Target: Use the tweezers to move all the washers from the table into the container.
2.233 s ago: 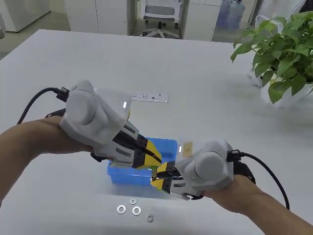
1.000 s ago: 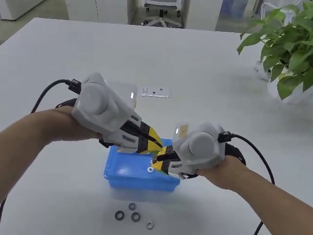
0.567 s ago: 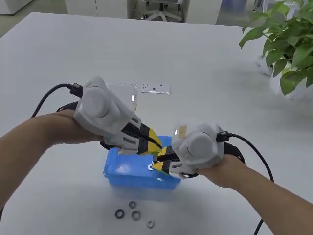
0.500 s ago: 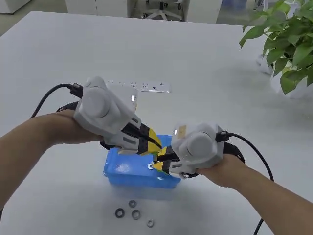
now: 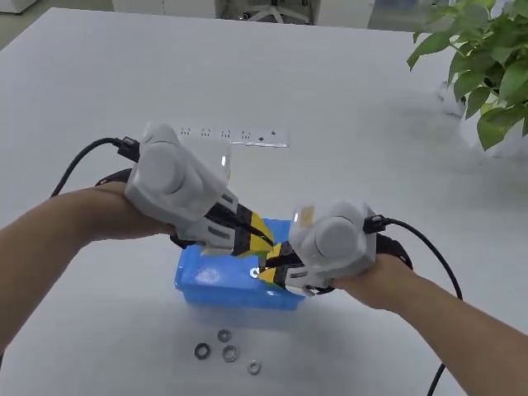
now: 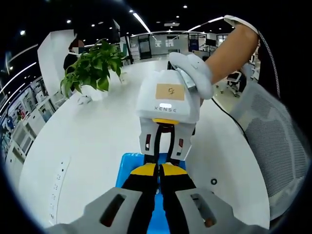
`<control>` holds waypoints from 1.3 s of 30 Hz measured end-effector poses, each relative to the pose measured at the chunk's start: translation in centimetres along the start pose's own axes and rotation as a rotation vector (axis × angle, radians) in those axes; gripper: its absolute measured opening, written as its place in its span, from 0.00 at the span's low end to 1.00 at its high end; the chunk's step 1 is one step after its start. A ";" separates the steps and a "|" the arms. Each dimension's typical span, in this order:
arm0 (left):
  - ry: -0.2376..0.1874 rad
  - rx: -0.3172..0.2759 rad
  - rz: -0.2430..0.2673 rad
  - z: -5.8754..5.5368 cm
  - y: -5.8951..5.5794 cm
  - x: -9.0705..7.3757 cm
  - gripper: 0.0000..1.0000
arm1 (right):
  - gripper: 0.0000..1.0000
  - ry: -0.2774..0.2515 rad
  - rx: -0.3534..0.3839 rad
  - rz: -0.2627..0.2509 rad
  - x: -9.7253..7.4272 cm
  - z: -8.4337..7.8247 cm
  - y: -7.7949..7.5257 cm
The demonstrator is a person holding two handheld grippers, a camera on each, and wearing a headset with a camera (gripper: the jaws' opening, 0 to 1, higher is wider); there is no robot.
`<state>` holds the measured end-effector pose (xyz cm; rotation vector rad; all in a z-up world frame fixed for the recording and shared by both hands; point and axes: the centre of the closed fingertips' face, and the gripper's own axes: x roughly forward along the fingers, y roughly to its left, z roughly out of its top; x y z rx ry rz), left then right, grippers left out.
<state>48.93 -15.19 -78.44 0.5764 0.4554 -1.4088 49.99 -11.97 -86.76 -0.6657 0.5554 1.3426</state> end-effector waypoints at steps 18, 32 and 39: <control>-0.011 -0.008 0.001 0.5 0.0 -0.3 0.06 | 0.12 0.003 -0.012 -0.006 -0.4 0.3 -0.1; -0.017 -0.010 0.000 1.3 -0.5 -1.3 0.06 | 0.12 -0.014 -0.026 -0.015 -1.2 1.4 0.4; -0.019 -0.010 0.004 1.6 -0.8 -2.0 0.05 | 0.12 -0.026 -0.034 -0.020 -1.5 2.1 0.7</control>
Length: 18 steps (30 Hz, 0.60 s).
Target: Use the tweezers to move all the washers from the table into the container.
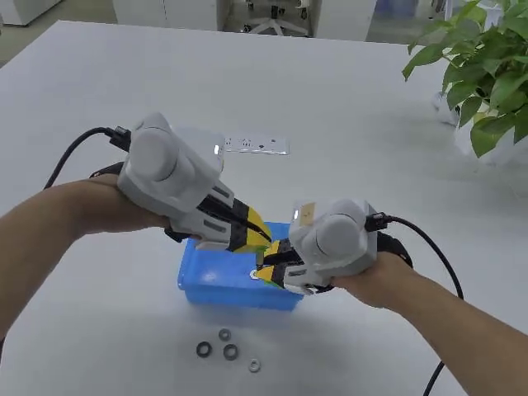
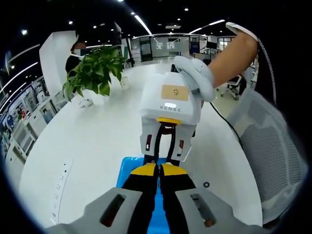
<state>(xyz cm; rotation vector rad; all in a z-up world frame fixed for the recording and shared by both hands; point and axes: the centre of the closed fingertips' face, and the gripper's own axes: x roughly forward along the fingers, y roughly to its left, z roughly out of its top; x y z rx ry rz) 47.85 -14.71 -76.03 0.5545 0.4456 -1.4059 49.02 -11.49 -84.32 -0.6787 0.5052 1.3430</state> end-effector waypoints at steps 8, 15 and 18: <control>-0.002 0.006 -0.002 0.5 -0.6 -0.7 0.05 | 0.11 -0.018 0.000 -0.005 -0.5 0.6 0.6; 0.001 0.010 0.003 0.8 -1.2 -1.3 0.05 | 0.11 -0.026 -0.003 -0.016 -1.1 1.0 1.2; 0.000 0.012 0.009 1.0 -1.4 -1.5 0.05 | 0.11 -0.032 -0.001 -0.022 -1.3 1.2 1.3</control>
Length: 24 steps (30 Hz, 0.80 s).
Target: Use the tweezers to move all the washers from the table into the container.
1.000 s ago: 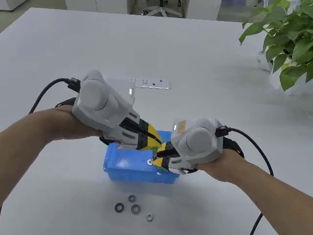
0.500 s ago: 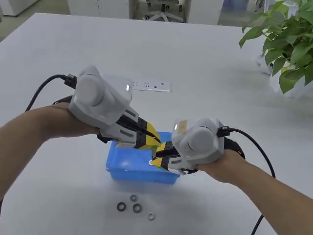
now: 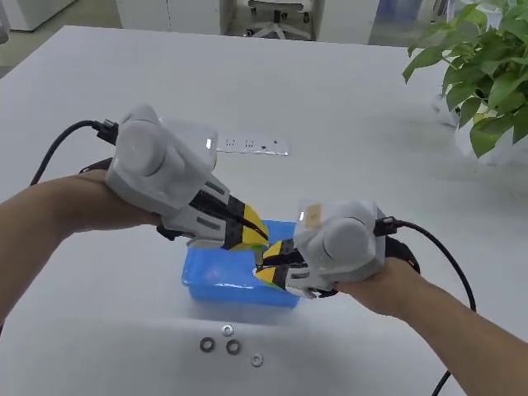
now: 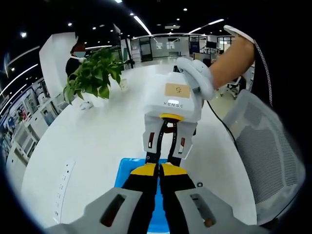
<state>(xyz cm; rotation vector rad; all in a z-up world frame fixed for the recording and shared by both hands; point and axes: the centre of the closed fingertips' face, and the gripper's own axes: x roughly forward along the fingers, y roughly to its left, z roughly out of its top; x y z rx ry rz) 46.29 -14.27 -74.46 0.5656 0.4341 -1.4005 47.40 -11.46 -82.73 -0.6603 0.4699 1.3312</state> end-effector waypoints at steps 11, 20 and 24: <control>-0.007 -0.006 0.008 0.6 -1.3 -0.7 0.05 | 0.11 -0.010 -0.012 -0.002 -0.4 1.0 1.3; -0.010 -0.003 0.006 0.6 -2.5 -0.8 0.05 | 0.11 -0.007 -0.020 -0.002 -0.6 1.1 2.3; -0.015 0.004 0.010 0.9 -2.5 -1.0 0.05 | 0.11 -0.003 -0.031 -0.004 -0.8 1.4 2.3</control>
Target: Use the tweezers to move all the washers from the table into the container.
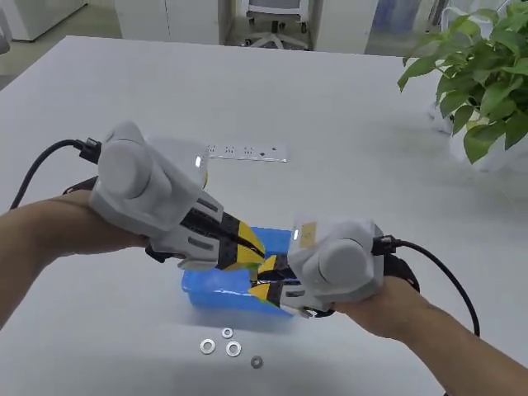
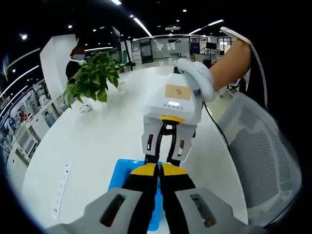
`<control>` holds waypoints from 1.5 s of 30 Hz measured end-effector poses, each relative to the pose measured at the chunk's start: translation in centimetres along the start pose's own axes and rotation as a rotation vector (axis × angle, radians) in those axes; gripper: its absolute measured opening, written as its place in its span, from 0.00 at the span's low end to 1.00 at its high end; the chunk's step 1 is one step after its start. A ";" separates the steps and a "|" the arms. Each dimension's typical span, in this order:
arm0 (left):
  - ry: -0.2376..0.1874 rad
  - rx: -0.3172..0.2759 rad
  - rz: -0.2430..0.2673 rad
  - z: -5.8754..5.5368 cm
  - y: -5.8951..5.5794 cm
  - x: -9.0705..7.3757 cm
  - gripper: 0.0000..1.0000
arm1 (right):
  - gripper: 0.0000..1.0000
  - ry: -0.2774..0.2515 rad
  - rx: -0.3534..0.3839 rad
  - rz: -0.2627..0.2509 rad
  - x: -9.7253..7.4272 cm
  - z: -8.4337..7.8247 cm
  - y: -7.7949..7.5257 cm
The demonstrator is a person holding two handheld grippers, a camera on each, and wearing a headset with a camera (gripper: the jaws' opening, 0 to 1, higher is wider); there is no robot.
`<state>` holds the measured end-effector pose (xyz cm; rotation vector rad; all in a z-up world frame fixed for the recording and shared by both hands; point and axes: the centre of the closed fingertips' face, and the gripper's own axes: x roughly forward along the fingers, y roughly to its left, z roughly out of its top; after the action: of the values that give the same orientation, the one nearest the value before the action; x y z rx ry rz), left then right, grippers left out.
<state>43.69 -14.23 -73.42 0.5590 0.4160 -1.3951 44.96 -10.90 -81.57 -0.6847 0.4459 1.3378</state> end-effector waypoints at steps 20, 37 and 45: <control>0.007 0.016 -0.009 0.7 -2.2 -0.8 0.05 | 0.12 -0.012 -0.013 -0.001 -0.8 0.8 2.2; 0.006 -0.006 -0.034 -0.9 -5.4 0.5 0.05 | 0.12 0.002 0.014 0.030 -0.3 -1.0 5.5; 0.007 -0.014 -0.041 -1.5 -6.2 1.2 0.05 | 0.11 0.009 0.031 0.043 0.0 -1.9 6.5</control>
<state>37.77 -14.79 -76.06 0.5464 0.4449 -1.4283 38.81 -11.60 -84.21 -0.6587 0.4901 1.3663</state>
